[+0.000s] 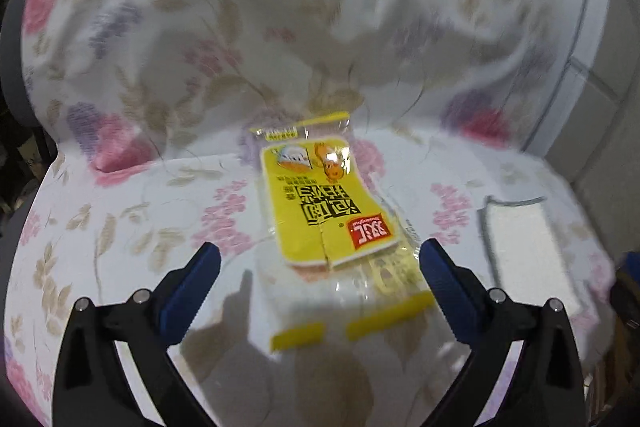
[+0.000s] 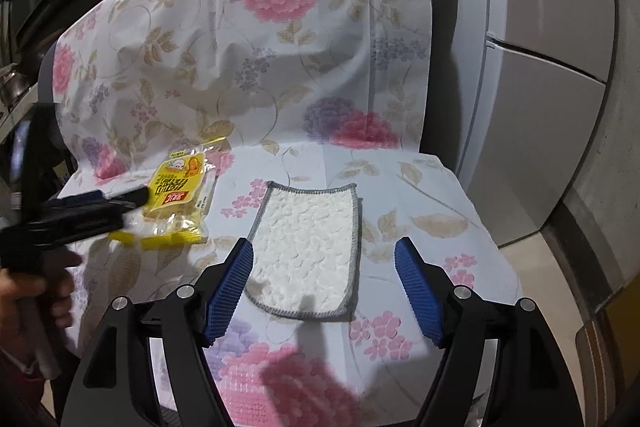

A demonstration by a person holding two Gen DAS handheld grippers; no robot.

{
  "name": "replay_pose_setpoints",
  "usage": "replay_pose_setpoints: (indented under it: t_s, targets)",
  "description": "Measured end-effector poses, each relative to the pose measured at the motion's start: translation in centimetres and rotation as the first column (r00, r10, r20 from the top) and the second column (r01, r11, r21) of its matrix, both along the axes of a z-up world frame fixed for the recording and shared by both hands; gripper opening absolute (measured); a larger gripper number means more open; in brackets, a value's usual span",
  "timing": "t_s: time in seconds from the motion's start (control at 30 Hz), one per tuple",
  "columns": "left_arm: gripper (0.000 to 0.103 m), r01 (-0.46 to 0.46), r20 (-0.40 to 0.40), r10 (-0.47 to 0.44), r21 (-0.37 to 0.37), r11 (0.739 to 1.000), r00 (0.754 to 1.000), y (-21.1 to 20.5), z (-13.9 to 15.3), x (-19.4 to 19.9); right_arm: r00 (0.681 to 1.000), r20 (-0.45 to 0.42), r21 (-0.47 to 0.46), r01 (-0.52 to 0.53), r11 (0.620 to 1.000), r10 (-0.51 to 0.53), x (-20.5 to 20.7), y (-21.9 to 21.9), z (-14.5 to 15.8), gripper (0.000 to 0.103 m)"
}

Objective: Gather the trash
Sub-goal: 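Grasp the yellow snack packet with the left gripper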

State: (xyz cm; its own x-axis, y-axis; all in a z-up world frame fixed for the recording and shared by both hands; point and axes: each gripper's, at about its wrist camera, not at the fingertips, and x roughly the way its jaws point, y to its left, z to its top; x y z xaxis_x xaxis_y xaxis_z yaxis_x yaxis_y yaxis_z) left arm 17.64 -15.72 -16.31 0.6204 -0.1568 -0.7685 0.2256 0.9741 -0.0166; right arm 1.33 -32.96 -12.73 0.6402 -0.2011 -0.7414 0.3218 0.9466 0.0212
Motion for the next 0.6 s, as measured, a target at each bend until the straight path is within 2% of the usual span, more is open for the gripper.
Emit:
replay_pose_setpoints:
  t_s: [0.1, 0.2, 0.33, 0.4, 0.47, 0.5, 0.53, 0.57, 0.6]
  targets:
    - [0.097, -0.013, -0.040, 0.015, 0.040, 0.999, 0.999, -1.5, -1.5, 1.4, 1.000, -0.005, 0.006, 0.010, 1.000, -0.010, 0.4, -0.7, -0.4, 0.074]
    - [0.097, -0.033, -0.079, 0.037, 0.045, 0.998, 0.996, -1.8, -2.7, 2.4, 1.000, -0.011, 0.019, 0.019, 1.000, -0.018, 0.7, -1.3, -1.0, 0.074]
    - [0.096, -0.041, -0.090, 0.048, 0.079, 0.996, 0.995, -1.9, -3.2, 2.8, 1.000, -0.021, 0.028, 0.018, 0.999, -0.017, 1.1, -1.6, -1.7, 0.074]
    - [0.078, -0.045, -0.068, 0.056, 0.153, 0.987, 0.996, -2.1, -3.3, 2.6, 1.000, -0.024, 0.036, 0.017, 0.999, -0.016, 1.2, -1.6, -1.9, 0.074]
    - [0.050, -0.064, -0.029, 0.070, 0.180, 0.982, 0.997, -1.7, -2.8, 2.4, 1.000, -0.026, 0.037, 0.017, 0.999, -0.016, 1.2, -1.5, -2.0, 0.074]
    - [0.024, -0.066, -0.017, 0.071, 0.196, 0.978, 0.997, -1.5, -2.6, 2.5, 0.999, -0.029, 0.035, 0.018, 0.999, -0.017, 1.2, -1.5, -2.1, 0.074]
    - [0.021, -0.054, -0.023, 0.059, 0.180, 0.982, 0.998, -1.2, -2.4, 2.6, 0.999, -0.030, 0.034, 0.019, 0.999, -0.018, 1.2, -1.5, -2.0, 0.074]
    - [0.011, -0.038, -0.030, 0.043, 0.144, 0.989, 0.999, -0.6, -2.1, 2.7, 0.999, -0.028, 0.034, 0.019, 0.999, -0.018, 1.2, -1.4, -1.9, 0.074]
    - [0.009, -0.033, -0.031, 0.037, 0.119, 0.992, 0.999, -0.1, -1.8, 2.7, 1.000, -0.026, 0.032, 0.018, 0.999, -0.018, 1.1, -1.4, -1.7, 0.074]
